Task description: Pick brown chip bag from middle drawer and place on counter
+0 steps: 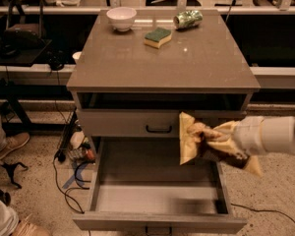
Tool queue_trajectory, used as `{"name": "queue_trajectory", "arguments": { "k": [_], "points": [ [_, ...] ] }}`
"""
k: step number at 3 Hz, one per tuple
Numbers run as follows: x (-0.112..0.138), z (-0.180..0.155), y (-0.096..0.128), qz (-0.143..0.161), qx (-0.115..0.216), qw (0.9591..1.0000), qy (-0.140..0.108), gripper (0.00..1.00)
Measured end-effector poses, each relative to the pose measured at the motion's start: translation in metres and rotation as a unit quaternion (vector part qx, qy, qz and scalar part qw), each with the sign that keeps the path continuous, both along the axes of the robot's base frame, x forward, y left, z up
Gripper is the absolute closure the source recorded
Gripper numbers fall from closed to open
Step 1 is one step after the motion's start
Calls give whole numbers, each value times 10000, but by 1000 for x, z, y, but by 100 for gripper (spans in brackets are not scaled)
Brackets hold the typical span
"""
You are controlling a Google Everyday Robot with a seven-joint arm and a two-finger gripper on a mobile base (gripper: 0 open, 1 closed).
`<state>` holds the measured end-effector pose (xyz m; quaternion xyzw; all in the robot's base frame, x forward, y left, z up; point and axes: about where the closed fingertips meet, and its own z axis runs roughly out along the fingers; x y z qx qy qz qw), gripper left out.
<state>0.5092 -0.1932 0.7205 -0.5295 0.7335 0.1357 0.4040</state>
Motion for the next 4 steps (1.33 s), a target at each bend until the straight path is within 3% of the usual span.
{"name": "queue_trajectory", "arguments": {
  "k": [1,2,4],
  "points": [
    [19,114,-48,-348,-497,9940,-910,100],
    [26,194,-67,-498,-683,9840,-1566,100],
    [38,206,-67,-510,-648,9819,-1705,100]
  ]
}}
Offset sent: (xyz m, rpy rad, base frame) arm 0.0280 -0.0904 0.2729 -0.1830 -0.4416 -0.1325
